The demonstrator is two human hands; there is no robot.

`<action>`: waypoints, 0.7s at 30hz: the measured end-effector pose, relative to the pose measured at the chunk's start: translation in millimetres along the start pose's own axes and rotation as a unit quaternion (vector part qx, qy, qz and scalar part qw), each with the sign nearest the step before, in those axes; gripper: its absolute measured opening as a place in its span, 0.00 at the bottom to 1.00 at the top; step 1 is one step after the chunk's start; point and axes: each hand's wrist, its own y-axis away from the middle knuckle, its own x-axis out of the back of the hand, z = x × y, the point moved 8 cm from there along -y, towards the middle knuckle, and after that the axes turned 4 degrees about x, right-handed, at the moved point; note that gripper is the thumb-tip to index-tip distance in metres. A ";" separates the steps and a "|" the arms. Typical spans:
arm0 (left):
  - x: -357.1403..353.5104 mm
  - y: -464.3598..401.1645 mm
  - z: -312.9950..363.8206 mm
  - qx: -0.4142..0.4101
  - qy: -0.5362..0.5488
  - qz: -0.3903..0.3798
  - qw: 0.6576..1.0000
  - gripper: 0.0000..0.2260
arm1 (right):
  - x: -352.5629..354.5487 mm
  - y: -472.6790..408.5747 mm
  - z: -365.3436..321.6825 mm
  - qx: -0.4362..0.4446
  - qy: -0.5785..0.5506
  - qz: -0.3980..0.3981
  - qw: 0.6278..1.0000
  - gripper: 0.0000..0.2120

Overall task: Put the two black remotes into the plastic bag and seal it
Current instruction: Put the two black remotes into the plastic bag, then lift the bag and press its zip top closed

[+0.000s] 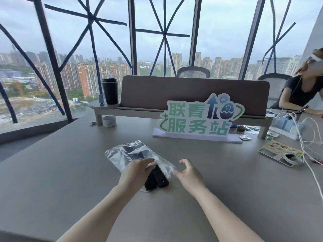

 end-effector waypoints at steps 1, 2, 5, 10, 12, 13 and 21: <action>-3.1 1.4 -3.0 0.008 -0.014 -0.021 1.000 0.16 | -9.3 -5.5 -1.8 0.006 0.000 -0.026 1.000 0.23; -5.8 3.1 -6.7 0.017 -0.032 -0.045 0.998 0.18 | -17.7 -11.1 -4.7 0.013 -0.001 -0.040 0.999 0.26; -10.8 10.8 -18.3 0.028 -0.095 -0.112 0.989 0.27 | -28.3 -22.7 -17.7 0.044 0.009 -0.012 0.999 0.19; -1.6 30.2 -43.4 0.089 -0.187 -0.160 0.965 0.34 | -15.3 -20.6 -25.0 0.061 0.006 0.058 0.996 0.13; 11.2 30.0 -48.4 0.126 -0.131 -0.130 0.975 0.33 | -7.2 -15.9 -31.8 0.073 -0.026 0.065 0.995 0.11; 20.6 25.7 -47.7 0.141 -0.094 -0.104 0.980 0.32 | 0.2 -12.9 -39.3 0.082 -0.045 0.073 0.993 0.12; 167.5 -43.9 23.6 0.062 0.243 0.145 0.957 0.05 | 109.2 14.1 -137.2 0.118 -0.295 0.158 0.935 0.13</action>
